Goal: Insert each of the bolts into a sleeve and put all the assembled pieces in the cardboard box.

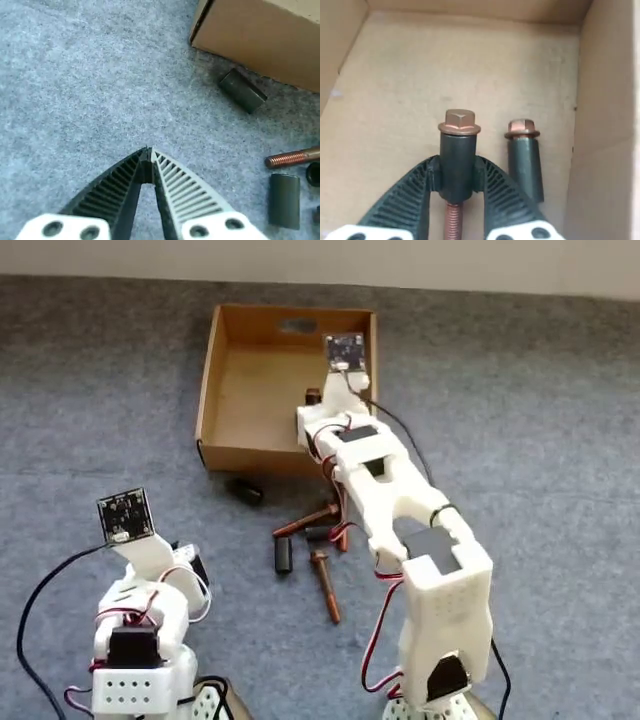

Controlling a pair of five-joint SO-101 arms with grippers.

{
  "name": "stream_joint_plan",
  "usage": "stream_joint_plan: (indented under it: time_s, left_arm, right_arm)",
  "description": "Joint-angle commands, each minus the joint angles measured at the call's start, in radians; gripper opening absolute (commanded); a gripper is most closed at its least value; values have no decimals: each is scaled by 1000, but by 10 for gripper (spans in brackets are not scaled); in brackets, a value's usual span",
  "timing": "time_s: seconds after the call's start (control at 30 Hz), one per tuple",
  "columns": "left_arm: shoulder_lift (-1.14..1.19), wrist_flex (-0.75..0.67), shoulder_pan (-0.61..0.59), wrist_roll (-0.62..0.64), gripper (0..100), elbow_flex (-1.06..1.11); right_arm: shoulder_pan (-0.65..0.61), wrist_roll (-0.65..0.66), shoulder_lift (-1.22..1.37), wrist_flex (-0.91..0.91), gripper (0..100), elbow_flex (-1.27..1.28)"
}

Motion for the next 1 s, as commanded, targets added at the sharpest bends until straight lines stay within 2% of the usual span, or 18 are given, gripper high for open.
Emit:
stream_joint_plan:
  time_s: [0.0, 0.83, 0.97]
  left_arm:
    - [-5, -21, 10, -6, 10, 19]
    - [-5, -21, 10, -6, 10, 19]
    - [-5, -21, 10, -6, 10, 19]
  right_arm:
    - [15, -9, -19, 45, 7, -65]
    - [51, -9, -13, 74, 11, -59]
    - [51, -11, -13, 74, 92, -56]
